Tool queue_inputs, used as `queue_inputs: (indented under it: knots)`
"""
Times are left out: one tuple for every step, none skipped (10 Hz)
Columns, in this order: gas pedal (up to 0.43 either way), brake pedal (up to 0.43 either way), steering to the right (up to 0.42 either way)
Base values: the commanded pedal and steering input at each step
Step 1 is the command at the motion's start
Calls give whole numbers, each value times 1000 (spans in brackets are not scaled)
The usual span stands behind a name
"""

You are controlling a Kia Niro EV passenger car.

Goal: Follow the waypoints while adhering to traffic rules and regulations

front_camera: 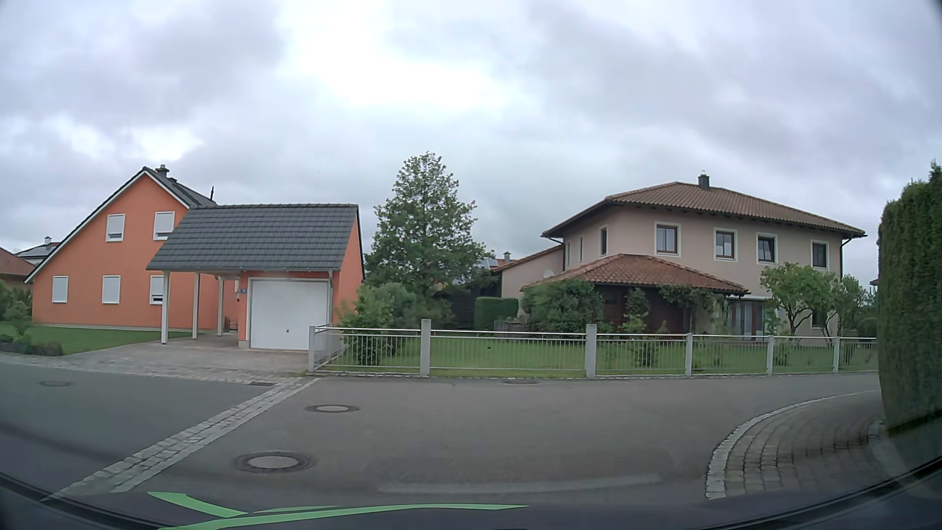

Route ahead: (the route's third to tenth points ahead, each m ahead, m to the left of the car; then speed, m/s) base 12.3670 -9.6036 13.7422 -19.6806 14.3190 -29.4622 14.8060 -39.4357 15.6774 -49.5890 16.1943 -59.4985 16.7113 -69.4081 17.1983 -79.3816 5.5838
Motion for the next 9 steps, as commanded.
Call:
queue_inputs:
  knots:
    - [0, 104, 163]
    - [0, 104, 184]
    - [0, 104, 208]
    - [0, 91, 235]
    - [0, 12, 259]
    - [0, 0, 280]
    - [0, 0, 298]
    - [0, 0, 315]
    - [0, 0, 331]
